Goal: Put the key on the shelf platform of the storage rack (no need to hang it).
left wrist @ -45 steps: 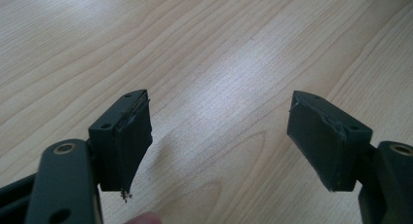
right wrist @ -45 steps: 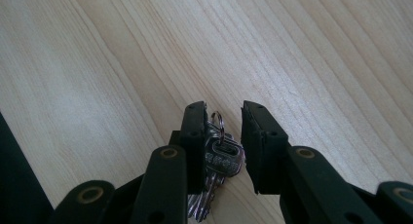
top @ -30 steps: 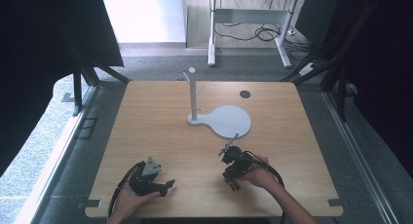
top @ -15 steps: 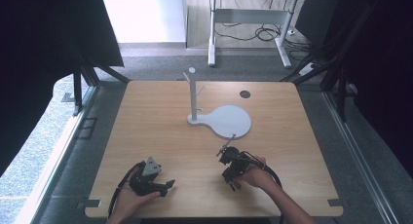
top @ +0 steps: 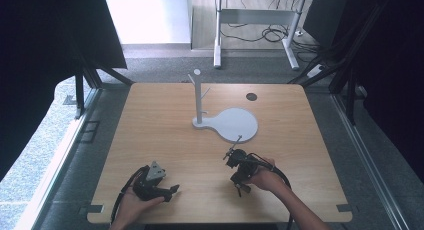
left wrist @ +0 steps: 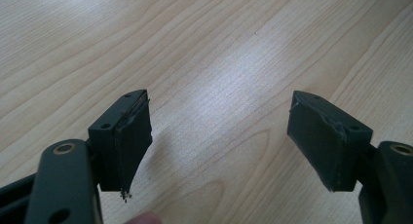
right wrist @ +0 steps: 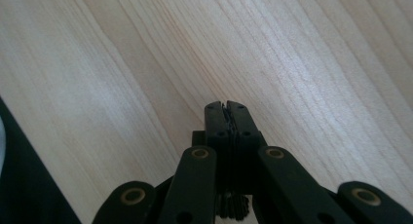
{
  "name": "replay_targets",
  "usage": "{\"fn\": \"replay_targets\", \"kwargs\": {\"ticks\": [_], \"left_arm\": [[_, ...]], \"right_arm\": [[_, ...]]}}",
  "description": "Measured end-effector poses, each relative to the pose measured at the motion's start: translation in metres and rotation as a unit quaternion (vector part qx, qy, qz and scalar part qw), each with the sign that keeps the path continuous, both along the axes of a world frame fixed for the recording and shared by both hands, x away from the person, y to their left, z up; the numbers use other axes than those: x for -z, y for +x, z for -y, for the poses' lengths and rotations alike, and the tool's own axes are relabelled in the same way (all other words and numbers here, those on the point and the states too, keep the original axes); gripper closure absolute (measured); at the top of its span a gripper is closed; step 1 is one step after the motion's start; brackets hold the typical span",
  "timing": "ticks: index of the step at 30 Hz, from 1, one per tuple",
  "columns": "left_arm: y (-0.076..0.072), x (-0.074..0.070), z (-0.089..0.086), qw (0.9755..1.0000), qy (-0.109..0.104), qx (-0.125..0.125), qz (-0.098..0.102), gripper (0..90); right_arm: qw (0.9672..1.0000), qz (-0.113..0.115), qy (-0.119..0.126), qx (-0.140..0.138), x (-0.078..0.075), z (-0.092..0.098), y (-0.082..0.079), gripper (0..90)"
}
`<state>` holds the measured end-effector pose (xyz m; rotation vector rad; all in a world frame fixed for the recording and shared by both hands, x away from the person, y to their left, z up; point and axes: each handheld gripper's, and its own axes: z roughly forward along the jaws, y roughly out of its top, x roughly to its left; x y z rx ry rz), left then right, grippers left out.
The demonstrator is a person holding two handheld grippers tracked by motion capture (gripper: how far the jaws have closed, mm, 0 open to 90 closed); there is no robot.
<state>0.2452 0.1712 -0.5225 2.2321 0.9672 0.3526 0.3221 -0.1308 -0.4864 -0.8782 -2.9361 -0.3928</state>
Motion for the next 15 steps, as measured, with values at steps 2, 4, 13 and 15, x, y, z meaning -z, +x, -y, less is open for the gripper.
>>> {"fn": "replay_targets", "kwargs": {"ticks": [2,4,13,15], "left_arm": [[0.000,0.000,0.000,1.0000,0.000,0.000,0.000,24.3],[0.000,0.000,0.000,1.0000,0.000,0.000,0.000,24.4],[0.000,0.000,0.001,1.0000,0.000,0.000,0.000,24.4],[0.000,0.001,0.001,1.0000,0.001,0.000,-0.002,24.4]], "right_arm": [[0.9999,0.005,0.002,-0.009,-0.004,0.001,0.000,89.4],[0.9999,0.007,0.002,-0.009,-0.007,0.001,0.000,89.4],[0.9993,0.023,0.021,-0.021,-0.032,0.005,-0.001,89.6],[0.9993,0.023,0.019,-0.023,-0.036,0.005,-0.002,89.6]]}}
